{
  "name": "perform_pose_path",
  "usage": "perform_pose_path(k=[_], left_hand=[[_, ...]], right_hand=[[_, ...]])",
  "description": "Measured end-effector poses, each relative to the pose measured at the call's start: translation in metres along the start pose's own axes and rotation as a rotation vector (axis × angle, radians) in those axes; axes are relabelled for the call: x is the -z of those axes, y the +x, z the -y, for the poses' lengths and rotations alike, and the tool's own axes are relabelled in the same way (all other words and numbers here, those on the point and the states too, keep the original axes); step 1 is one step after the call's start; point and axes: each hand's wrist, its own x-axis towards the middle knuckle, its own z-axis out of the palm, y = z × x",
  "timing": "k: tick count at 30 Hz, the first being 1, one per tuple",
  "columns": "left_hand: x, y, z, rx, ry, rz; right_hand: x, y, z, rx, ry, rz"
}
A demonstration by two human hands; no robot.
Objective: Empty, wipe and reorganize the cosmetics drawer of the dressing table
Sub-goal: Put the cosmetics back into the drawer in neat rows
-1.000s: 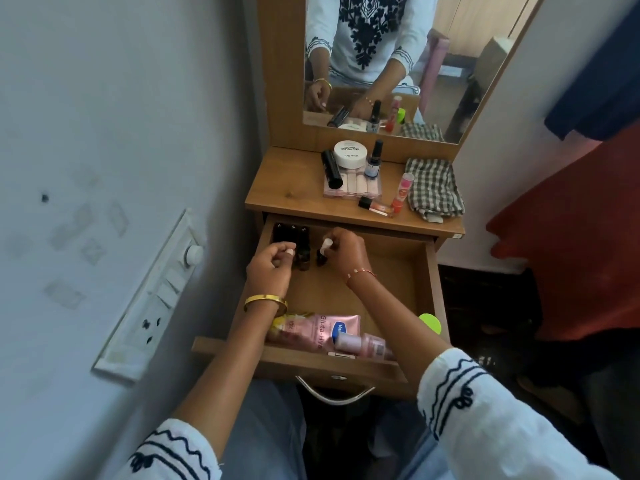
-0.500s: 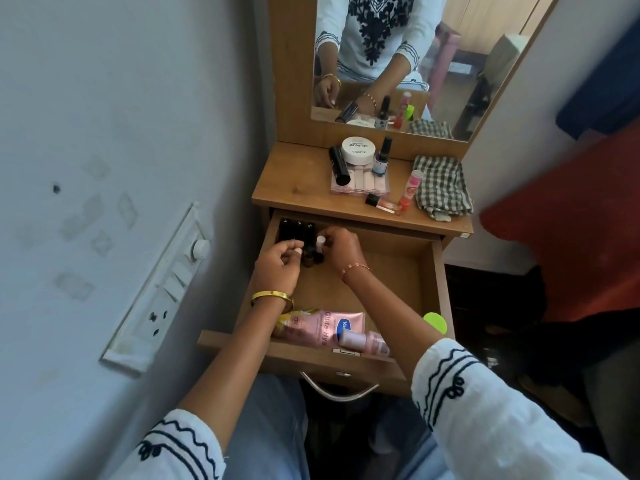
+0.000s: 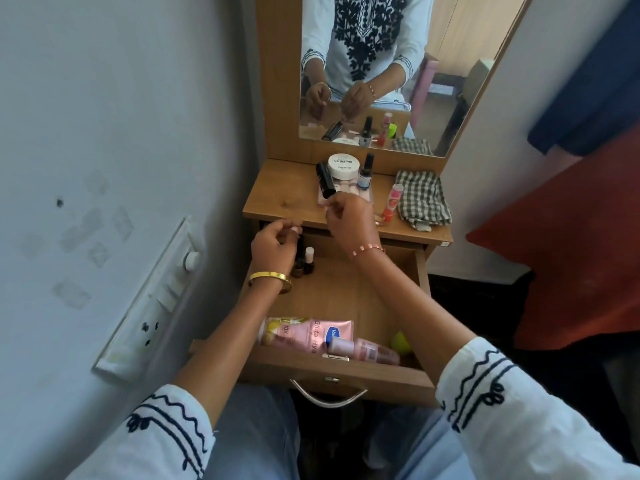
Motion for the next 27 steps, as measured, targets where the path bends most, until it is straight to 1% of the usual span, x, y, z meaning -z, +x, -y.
perform_pose_path(k=[3, 10, 16, 20, 24, 27], left_hand=[[-0.003, 0.014, -0.018, 0.002, -0.033, -0.011], [-0.008, 0.035, -0.028, 0.072, -0.09, -0.003], [-0.011, 0.034, -0.02, 0.129, -0.125, 0.022], [-0.012, 0.033, -0.02, 0.175, -0.17, 0.04], [-0.013, 0.037, -0.028, 0.232, -0.229, 0.077], [-0.012, 0.044, -0.034, 0.315, -0.273, 0.073]], right_hand=[[0.014, 0.019, 0.008, -0.013, -0.046, -0.04], [0.005, 0.051, 0.011, -0.082, -0.233, 0.087], [-0.007, 0.055, 0.008, -0.141, -0.226, 0.071], [-0.007, 0.054, 0.007, -0.181, -0.128, 0.045], [-0.004, 0.045, 0.007, -0.241, 0.126, -0.053], [-0.006, 0.035, 0.009, -0.239, 0.274, -0.034]])
